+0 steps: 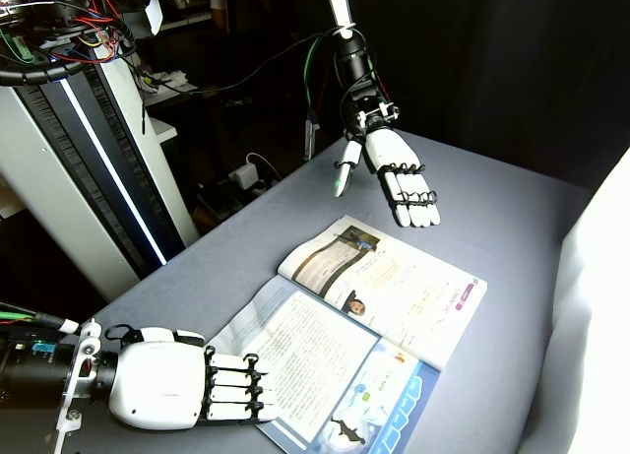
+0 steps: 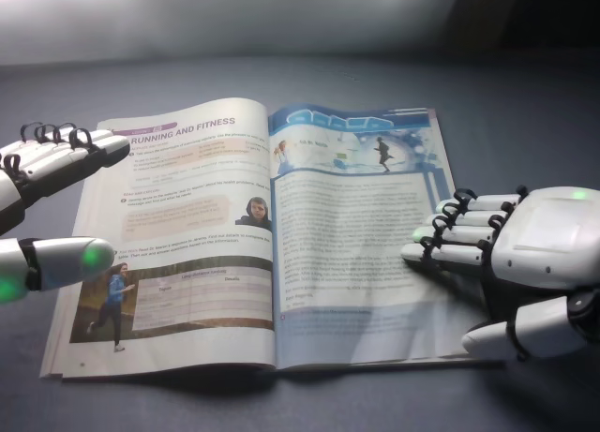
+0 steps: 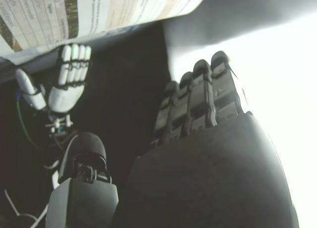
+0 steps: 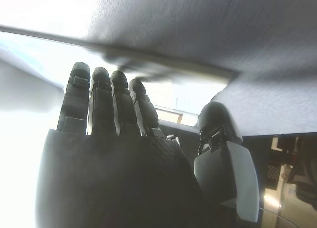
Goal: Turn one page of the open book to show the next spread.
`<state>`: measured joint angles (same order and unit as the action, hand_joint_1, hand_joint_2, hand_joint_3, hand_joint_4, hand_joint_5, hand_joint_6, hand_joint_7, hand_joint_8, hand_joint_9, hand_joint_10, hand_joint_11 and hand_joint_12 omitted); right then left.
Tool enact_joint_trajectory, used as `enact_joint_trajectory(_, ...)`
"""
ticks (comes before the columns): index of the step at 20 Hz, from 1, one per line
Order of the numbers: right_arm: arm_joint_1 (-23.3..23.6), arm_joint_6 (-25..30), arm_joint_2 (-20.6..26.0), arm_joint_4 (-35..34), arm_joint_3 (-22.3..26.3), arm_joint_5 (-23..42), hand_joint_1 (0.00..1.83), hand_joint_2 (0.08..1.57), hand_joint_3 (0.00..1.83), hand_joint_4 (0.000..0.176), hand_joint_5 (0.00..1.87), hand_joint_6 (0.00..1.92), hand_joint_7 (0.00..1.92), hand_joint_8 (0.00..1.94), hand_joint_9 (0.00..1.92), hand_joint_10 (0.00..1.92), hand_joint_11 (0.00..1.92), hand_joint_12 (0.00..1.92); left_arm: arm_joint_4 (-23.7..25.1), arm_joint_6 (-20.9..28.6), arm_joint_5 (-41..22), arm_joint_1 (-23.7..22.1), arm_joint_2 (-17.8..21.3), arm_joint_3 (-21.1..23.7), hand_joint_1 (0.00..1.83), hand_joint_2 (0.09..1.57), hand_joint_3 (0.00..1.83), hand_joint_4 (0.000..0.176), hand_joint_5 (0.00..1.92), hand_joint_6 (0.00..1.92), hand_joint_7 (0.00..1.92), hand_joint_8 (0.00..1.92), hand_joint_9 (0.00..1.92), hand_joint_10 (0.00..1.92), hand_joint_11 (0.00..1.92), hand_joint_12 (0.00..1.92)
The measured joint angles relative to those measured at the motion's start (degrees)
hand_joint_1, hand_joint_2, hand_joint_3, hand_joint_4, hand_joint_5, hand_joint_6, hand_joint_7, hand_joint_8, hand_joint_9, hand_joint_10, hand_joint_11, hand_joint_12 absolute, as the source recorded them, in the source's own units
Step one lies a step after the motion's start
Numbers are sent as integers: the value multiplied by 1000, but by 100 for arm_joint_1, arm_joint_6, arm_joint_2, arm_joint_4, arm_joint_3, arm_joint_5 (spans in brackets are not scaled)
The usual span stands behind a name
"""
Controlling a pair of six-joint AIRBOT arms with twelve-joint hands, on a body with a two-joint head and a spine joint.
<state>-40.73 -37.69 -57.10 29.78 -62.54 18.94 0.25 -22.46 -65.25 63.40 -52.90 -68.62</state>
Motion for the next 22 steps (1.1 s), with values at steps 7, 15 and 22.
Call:
enact_joint_trajectory(7,269,2,-638,-20,-348,208,0,1190,0,0,0,0,0,0,0,0,0,0,-293,7,-146,522,-57,83,0,1231,14,31,0,0,0,0,0,0,0,0)
enact_joint_trajectory(15,817,4,-1609,-76,-892,844,0,1197,0,0,0,0,0,0,0,0,0,0,-378,140,-101,636,-236,81,256,1458,15,2,51,13,0,0,0,0,0,0)
enact_joint_trajectory(22,1451,190,-2374,457,-1062,1416,0,1203,0,5,0,0,0,0,0,0,0,0,-313,249,-35,654,-341,-33,106,1539,1,14,31,9,0,0,0,0,0,0)
